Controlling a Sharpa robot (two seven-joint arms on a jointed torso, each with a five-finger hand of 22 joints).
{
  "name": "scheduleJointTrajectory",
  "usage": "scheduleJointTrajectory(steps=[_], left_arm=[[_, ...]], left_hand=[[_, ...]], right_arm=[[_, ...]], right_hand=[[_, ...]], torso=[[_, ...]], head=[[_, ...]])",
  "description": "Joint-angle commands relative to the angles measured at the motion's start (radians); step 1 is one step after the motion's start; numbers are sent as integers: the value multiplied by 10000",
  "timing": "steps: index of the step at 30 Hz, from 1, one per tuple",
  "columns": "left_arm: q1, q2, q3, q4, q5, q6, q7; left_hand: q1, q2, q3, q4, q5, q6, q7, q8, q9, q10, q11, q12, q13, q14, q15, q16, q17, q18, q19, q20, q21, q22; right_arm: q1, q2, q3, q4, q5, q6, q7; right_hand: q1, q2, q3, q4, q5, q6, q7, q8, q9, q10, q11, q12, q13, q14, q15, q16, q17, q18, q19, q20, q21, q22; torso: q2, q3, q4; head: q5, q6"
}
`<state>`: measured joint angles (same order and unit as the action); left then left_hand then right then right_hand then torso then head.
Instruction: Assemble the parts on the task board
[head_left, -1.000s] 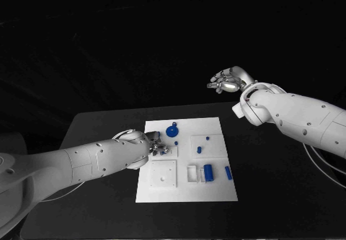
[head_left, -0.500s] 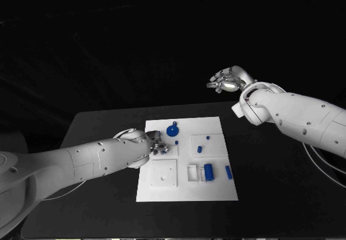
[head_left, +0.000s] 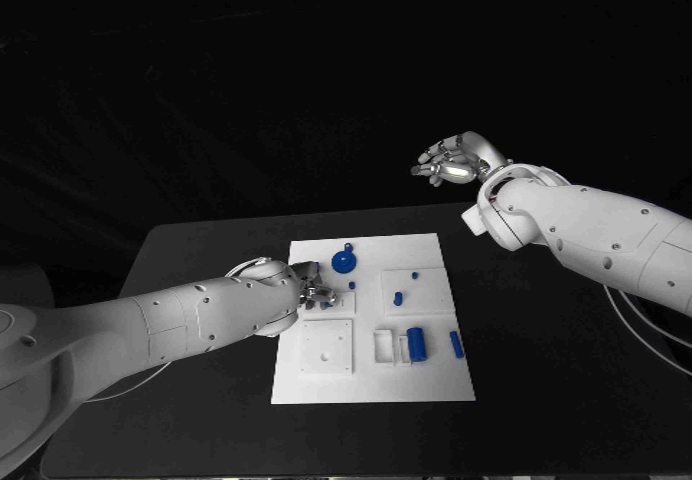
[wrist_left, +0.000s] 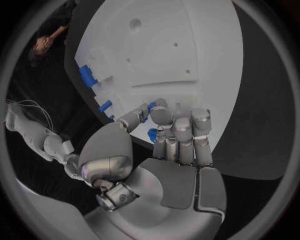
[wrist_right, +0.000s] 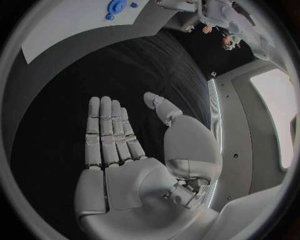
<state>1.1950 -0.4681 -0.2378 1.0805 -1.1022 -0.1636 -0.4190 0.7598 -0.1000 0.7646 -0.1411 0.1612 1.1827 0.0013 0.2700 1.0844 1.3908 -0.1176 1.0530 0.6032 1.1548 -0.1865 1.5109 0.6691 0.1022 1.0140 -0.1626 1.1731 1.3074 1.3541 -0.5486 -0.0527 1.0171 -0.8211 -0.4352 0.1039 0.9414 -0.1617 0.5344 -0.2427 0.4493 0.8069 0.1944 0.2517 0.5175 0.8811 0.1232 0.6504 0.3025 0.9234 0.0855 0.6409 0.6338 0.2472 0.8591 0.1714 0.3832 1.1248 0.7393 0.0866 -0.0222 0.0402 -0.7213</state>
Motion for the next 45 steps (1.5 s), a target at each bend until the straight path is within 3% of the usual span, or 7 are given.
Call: scheduleJointTrajectory(steps=[1, 8, 9, 14, 19, 33, 45], left_arm=[[-18, 51, -1, 39, 95, 189, 101], [-18, 46, -1, 31, 99, 106, 102], [-18, 44, -1, 36, 103, 88, 110], [-18, 36, -1, 37, 118, 31, 115], [-18, 28, -1, 35, 119, -27, 114], [-18, -9, 2, 12, 143, -88, 99], [-18, -108, 4, 57, 340, -136, 143]], left_hand=[[13, -189, 3, 132, -151, 824, -173, -24, 18, 63, -31, -22, 17, 205, -312, -50, 16, -3, 61, -1024, 15, 65], [40, -286, -1, 214, -237, 824, -173, -25, 22, 65, -31, -25, 21, 206, -312, -58, 24, 2, 65, -1025, 16, 66], [-41, -538, -24, 417, -1059, 830, -180, -19, 33, 67, -32, -27, 23, 206, -306, -61, 30, 8, 76, -1027, 8, 55], [-8, -684, -17, 685, -1044, 827, -174, -22, 42, 71, -30, -30, 30, 214, -313, -71, 45, 17, 86, -1028, 7, 53], [-285, -263, -1125, 431, -863, 774, -170, -18, 110, 25, -26, -18, 71, 164, -306, -64, 93, 28, -37, -1016, 29, 97], [-372, -661, -1246, 883, -1015, 772, -181, -48, 108, 19, -38, -44, 81, 155, -328, -102, 116, 77, -57, -1032, -12, 76], [-487, -1848, -1224, 1839, -1122, 737, -153, -46, 201, 17, -5, -74, 108, 126, -303, -114, 153, 88, -32, -1017, -2, 51]], right_arm=[[0, 11, 5, 10, -4, 132, 76], [-1, 22, 5, 7, -4, 134, 77], [-1, 25, 5, 7, -4, 138, 76], [-1, 22, 5, 9, -4, 136, 77], [-2, 16, 5, 11, -4, 142, 76], [-6, 6, 4, 12, -4, 144, 75], [-9, -21, 4, 7, -4, 126, 82]], right_hand=[[79, 17, -23, -18, 25, -19, 64, 67, -14, 79, -19, -68, -13, 36, 36, -53, -14, 146, 17, 55, -43, -10], [80, 17, -24, -19, 25, -20, 64, 67, -15, 79, -18, -69, -16, 37, 37, -55, -14, 146, 17, 55, -45, -10], [80, 17, -24, -19, 25, -20, 64, 67, -15, 79, -18, -69, -17, 37, 37, -55, -14, 146, 17, 55, -45, -10], [80, 18, -25, -18, 25, -20, 65, 67, -16, 79, -18, -69, -20, 37, 37, -57, -14, 146, 17, 56, -47, -10], [81, 20, -26, -18, 25, -20, 65, 67, -18, 80, -18, -70, -25, 38, 37, -60, -13, 146, 18, 56, -49, -10], [82, 23, -31, -18, 25, -19, 65, 69, -22, 83, -17, -72, -39, 40, 39, -68, -12, 146, 19, 58, -56, -11], [82, 20, -38, -18, 25, -25, 67, 67, -27, 82, -15, -76, -52, 40, 40, -76, -12, 146, 17, 60, -63, -11]], torso=[[0, -5, 6], [-2, -8, 6], [-2, -8, 6], [2, -8, 0], [0, -3, -1], [-2, 1, -2], [-1, -4, 11]], head=[[-4, -7], [-2, -13], [-2, -13], [-3, -2], [-2, -2], [-24, 15], [-55, 26]])
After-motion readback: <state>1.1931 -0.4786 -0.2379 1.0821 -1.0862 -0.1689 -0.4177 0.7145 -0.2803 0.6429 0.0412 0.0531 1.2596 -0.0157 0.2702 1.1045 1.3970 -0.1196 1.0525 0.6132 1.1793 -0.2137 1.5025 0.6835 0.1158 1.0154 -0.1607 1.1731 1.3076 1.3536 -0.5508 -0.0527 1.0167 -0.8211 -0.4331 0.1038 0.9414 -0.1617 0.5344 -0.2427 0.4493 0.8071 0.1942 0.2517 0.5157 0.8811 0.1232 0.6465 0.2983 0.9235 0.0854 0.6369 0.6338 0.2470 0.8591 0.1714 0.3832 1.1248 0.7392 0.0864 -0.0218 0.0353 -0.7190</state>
